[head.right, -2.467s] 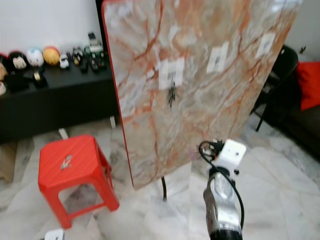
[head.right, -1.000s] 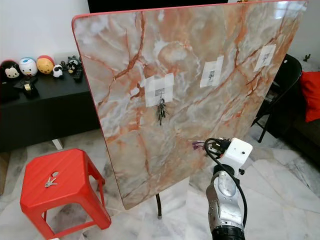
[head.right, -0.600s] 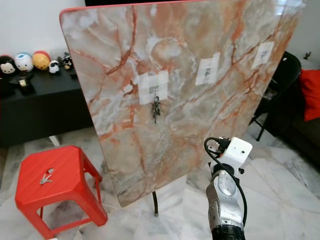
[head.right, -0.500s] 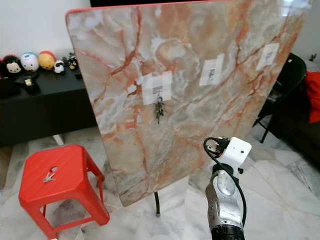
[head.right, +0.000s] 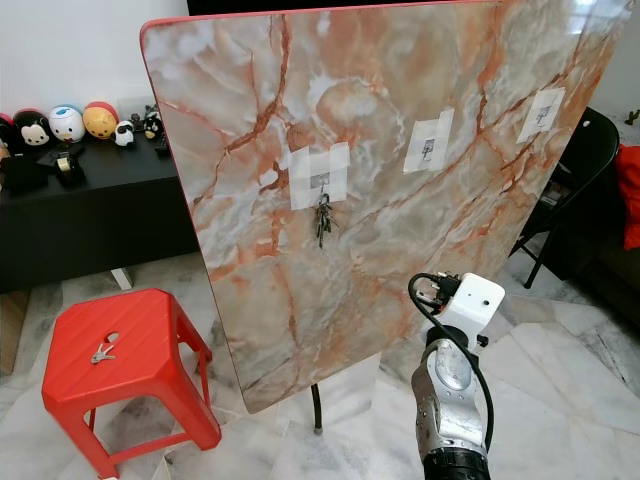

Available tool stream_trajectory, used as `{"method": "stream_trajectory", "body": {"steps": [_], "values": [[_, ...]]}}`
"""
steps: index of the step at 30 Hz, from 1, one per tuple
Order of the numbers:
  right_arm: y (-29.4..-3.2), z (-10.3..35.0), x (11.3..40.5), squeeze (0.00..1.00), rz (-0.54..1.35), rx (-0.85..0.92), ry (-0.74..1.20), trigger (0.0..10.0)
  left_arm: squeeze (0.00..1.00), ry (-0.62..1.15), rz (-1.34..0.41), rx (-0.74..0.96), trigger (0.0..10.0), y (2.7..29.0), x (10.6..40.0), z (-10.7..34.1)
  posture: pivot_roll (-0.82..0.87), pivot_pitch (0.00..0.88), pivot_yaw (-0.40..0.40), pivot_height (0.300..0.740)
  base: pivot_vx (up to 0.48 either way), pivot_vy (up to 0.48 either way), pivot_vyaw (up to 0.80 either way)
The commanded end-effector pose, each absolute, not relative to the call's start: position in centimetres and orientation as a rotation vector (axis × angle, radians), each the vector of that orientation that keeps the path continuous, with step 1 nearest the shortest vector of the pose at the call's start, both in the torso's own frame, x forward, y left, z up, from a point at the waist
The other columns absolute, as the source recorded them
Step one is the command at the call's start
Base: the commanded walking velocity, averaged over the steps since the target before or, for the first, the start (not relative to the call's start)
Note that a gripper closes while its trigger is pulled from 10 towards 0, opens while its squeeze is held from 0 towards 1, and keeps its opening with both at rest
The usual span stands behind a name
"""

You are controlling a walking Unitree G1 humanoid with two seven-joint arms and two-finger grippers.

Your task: Hang keys on a hook

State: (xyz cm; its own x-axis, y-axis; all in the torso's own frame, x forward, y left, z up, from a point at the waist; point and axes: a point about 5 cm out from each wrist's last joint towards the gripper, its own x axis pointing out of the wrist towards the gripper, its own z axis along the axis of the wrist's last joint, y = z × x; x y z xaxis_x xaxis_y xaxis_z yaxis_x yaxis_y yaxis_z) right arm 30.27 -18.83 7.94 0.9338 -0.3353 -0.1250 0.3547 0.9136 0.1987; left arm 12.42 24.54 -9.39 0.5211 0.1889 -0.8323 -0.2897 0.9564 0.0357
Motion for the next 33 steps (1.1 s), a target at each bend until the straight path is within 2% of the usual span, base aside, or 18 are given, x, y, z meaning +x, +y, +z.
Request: {"method": "stream_trajectory", "body": {"steps": [1,6,20,27,33], "values": [[-19.1,8.3,30.5,0.00,-0.364,0.218,0.081,10.0,0.00,0.981,0.276,-0.120,10.0,23.7,13.2,-9.4,0.06,0.000,-0.084,0.714,0.251,0.000,0.00],[-19.2,8.2,30.5,0.00,-0.366,0.217,0.082,10.0,0.00,0.976,0.272,-0.124,10.0,23.6,13.4,-9.4,0.05,0.000,-0.085,0.714,0.256,0.000,0.00],[-19.2,8.3,30.6,0.00,-0.365,0.216,0.080,10.0,0.00,1.006,0.300,-0.124,10.0,25.4,10.3,-9.7,0.06,0.000,-0.089,0.714,0.283,0.000,0.00],[-19.2,8.3,30.6,0.00,-0.367,0.215,0.081,10.0,0.00,1.016,0.280,-0.131,10.0,23.9,10.7,-10.0,0.06,0.000,-0.090,0.714,0.125,0.000,0.00],[-19.4,8.3,30.6,0.00,-0.376,0.213,0.078,10.0,0.00,1.010,0.254,-0.128,10.0,22.2,12.3,-10.0,0.06,0.000,-0.089,0.714,0.000,0.000,0.00]]}}
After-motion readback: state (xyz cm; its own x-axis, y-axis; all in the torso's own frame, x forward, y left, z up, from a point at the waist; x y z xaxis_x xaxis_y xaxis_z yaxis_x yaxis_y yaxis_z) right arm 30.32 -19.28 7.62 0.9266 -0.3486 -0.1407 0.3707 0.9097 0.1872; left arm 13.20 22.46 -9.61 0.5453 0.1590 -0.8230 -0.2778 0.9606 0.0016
